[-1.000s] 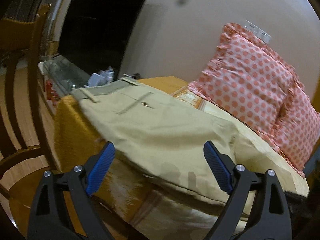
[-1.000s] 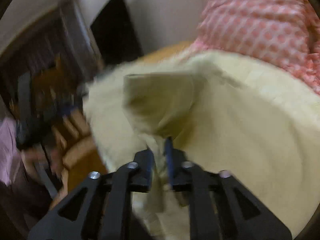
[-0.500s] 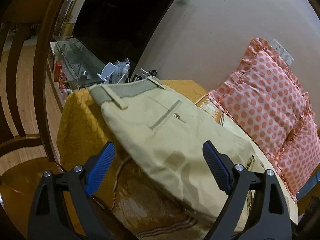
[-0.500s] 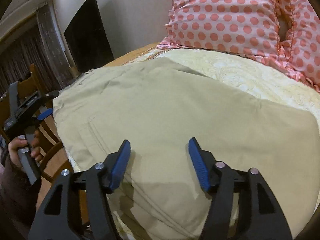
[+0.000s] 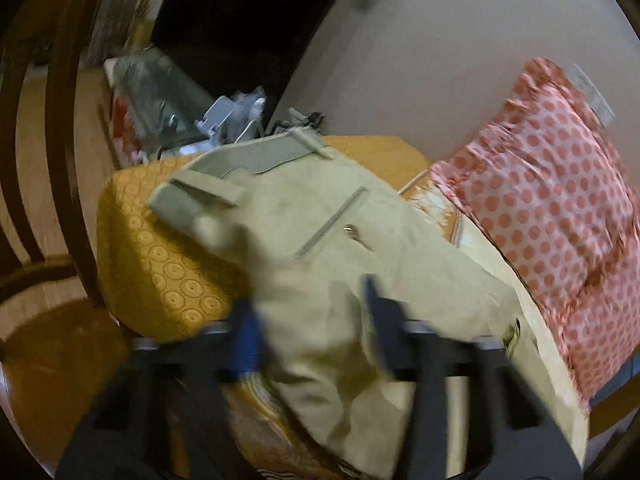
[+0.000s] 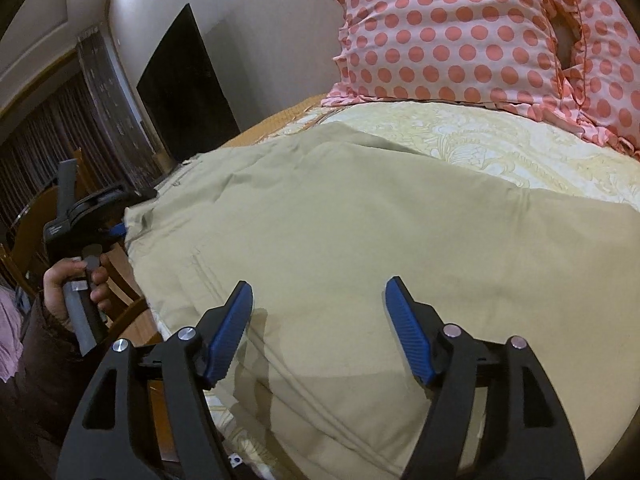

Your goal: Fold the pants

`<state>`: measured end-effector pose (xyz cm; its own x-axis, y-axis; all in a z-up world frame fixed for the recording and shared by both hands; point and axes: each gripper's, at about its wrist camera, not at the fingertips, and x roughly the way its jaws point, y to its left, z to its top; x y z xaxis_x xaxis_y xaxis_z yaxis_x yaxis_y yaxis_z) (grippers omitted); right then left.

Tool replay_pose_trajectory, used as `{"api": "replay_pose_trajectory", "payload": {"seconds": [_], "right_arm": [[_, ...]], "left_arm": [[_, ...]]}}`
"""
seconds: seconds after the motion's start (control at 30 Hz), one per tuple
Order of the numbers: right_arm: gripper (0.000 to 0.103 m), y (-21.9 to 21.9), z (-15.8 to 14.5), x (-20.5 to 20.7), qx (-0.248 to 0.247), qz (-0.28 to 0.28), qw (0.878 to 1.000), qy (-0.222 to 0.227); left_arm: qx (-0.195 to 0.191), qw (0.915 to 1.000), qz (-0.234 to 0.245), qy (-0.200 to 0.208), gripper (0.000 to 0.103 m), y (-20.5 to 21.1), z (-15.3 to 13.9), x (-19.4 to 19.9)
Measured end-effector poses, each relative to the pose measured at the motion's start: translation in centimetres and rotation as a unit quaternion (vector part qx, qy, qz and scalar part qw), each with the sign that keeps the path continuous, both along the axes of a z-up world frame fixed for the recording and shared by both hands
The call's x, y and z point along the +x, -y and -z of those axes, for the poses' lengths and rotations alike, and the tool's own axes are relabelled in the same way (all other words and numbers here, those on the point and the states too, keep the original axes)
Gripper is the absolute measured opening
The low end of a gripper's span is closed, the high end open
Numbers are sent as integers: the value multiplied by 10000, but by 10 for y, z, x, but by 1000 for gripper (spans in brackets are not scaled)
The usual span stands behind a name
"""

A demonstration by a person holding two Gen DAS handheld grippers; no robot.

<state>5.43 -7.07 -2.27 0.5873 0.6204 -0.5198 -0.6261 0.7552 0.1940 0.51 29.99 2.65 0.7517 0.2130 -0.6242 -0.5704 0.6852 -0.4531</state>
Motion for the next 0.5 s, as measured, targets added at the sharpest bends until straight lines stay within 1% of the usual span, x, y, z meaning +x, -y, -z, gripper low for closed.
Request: {"api": "replay_pose_trajectory", "payload": {"seconds": [0.03,0.07,0.1,0.17,0.23,0.27,0.3,0.33,0.37,0.4,0.43,0.47,0.5], "right_arm": [[71,2,0,-1,45,-23,10000,-4],[71,4,-1,-2,99,-44,9999,-9],[71,7,-1,-4,164,-72,9998,-14],[71,16,-3,-7,287,-70,9996,4],[71,27,-6,-9,423,-4,9991,39],[71,38,-9,-11,528,85,9985,69],[71,46,-11,-12,619,167,9979,89],[71,56,-13,-13,728,260,9969,112],[71,70,-16,-15,876,412,9952,152],[71,83,-19,-16,985,567,9933,197],[71,93,-21,-17,1064,692,9916,235],[71,109,-24,-18,1190,903,9883,291],[71,122,-26,-19,1300,1072,9852,322]], "left_arm": [[-27,10000,15,11,17,-3,0,1],[8,10000,84,30,13,-4,-1,2],[133,9998,133,51,12,-2,-5,3],[590,9979,261,32,11,9,-18,6],[1288,9902,518,129,10,33,-43,12],[1519,9861,646,190,10,45,-54,14],[1898,9771,911,317,10,66,-71,18],[2134,9696,1121,421,10,83,-82,21],[2412,9584,1420,562,10,106,-95,24],[2729,9422,1801,735,10,136,-108,26],[2964,9264,2143,897,10,163,-116,26],[3218,9017,2663,1117,10,200,-123,24],[3326,8859,2991,1233,10,222,-124,21]]}}
